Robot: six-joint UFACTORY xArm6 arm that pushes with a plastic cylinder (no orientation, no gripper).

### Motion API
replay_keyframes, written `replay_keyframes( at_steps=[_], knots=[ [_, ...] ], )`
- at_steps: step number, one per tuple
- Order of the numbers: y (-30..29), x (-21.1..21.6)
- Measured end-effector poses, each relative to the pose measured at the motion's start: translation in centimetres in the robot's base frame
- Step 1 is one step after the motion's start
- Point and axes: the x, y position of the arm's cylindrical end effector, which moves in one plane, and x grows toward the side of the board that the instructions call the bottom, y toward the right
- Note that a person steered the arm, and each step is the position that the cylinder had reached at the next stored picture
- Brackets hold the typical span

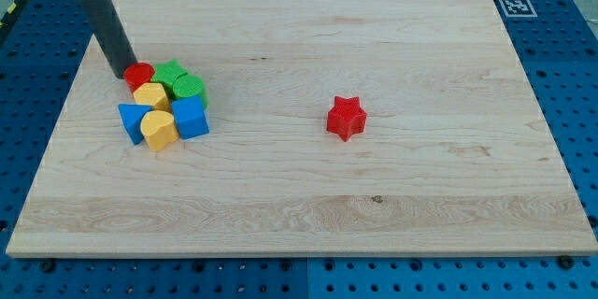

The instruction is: Push the red star towards bottom center

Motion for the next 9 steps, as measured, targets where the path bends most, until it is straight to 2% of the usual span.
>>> replay_keyframes(
  at_steps=[1, 2, 3, 4, 5, 6, 7, 9],
  knots=[
    [0.0, -0.5],
    [0.5, -5.3],
    [3.7, -7.7],
    [10.4, -7.7],
    [17.7, -6.4],
    [22.3, -4.1],
    [24.1, -2.5],
    [34.0, 2.0]
  ],
)
